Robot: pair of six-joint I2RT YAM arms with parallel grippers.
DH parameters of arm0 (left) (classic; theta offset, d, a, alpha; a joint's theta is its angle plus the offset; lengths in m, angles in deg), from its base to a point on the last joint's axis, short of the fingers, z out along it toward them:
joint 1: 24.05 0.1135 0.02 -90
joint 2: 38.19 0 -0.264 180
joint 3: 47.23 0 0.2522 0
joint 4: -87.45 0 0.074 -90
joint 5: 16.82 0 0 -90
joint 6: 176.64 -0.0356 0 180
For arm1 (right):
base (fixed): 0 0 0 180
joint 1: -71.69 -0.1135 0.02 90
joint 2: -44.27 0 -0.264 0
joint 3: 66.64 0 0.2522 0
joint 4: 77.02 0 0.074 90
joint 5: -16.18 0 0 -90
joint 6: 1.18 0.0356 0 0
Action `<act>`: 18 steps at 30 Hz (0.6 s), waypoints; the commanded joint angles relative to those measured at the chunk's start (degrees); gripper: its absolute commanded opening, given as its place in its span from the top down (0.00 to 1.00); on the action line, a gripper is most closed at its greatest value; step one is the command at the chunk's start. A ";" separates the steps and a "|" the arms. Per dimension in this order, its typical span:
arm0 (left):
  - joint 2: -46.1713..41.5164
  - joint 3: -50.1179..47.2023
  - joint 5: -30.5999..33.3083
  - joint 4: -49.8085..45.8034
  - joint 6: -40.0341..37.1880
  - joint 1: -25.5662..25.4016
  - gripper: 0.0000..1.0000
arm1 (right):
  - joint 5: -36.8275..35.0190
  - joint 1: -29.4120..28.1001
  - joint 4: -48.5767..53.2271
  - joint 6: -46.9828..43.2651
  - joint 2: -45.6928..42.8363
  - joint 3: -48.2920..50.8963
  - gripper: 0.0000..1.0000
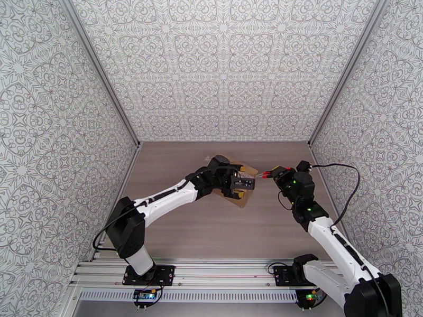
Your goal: Unpack the express box
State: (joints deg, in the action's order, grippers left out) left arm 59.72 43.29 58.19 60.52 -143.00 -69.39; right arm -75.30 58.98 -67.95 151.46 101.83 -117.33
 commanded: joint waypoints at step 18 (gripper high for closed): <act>1.76 0.92 -1.02 1.20 1.72 -0.63 0.09 | -3.04 -0.39 -5.69 0.61 0.87 1.36 1.00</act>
State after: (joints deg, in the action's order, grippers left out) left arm 60.64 43.29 58.19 60.69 -142.17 -69.55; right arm -77.66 58.98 -70.61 151.65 102.84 -116.15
